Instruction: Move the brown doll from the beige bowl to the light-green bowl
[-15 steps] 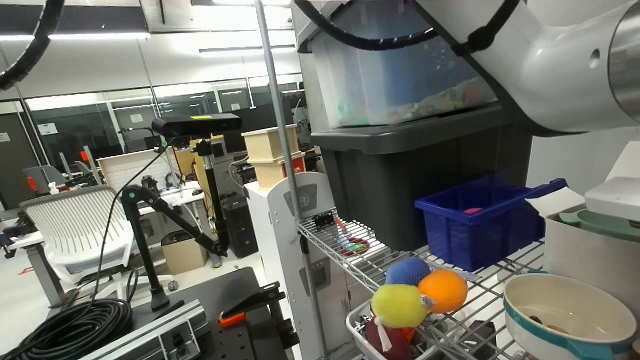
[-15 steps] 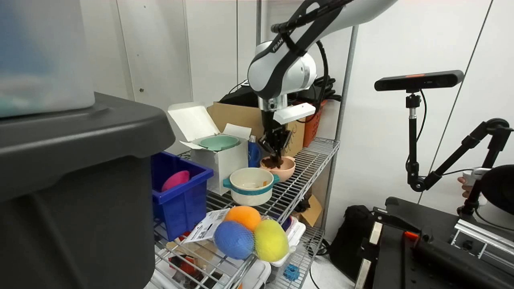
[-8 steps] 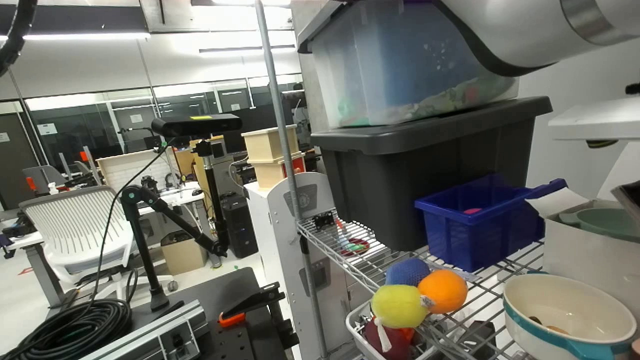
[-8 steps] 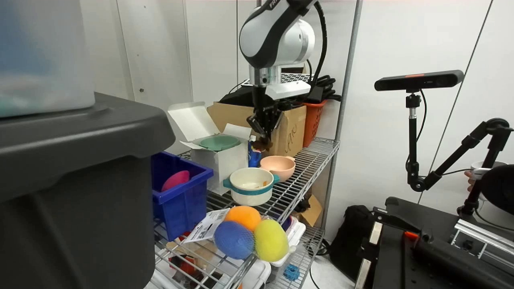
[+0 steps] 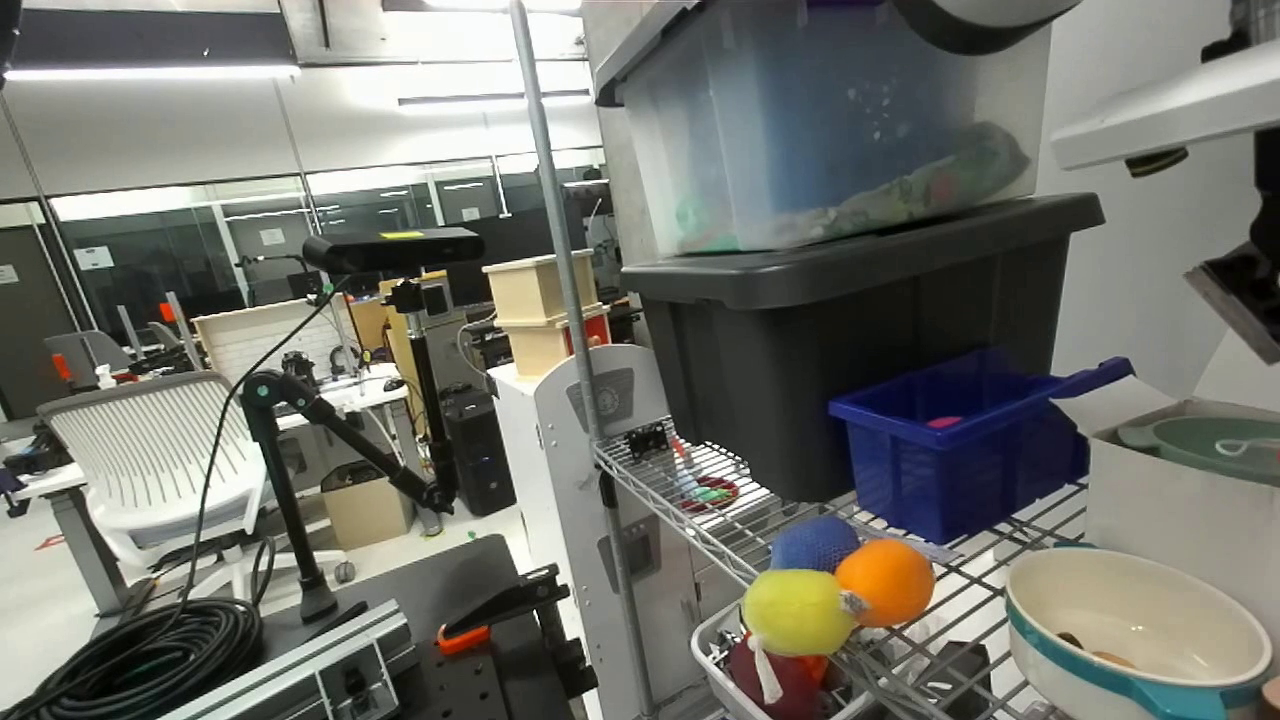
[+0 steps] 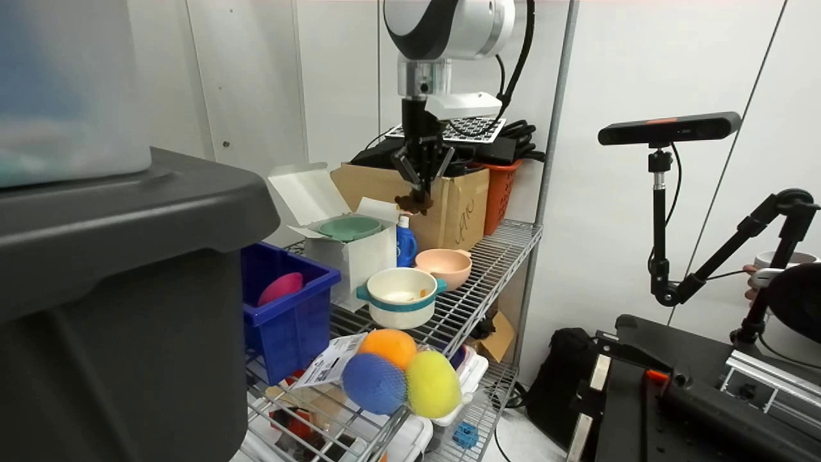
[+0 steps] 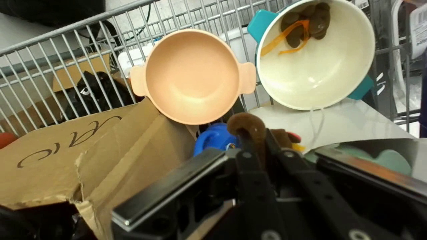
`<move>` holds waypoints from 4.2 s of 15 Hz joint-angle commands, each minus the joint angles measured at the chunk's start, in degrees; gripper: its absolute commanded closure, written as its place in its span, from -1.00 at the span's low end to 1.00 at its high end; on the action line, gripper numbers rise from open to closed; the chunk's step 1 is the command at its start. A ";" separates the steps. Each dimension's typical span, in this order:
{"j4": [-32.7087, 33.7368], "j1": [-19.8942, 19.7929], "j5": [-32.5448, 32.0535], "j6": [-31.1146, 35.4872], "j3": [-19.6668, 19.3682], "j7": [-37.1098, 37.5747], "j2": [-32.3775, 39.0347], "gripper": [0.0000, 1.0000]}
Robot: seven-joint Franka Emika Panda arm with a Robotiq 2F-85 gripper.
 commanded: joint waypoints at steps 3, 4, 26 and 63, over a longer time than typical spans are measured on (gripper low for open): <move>-1.46 1.82 -0.12 3.40 -0.29 1.41 -2.23 0.95; -0.68 2.34 -0.50 4.09 -0.45 2.00 -1.45 0.95; 17.29 5.53 -0.12 3.60 -1.73 9.81 11.48 0.17; -27.83 4.49 -1.11 -10.76 1.01 -4.76 -24.97 -1.00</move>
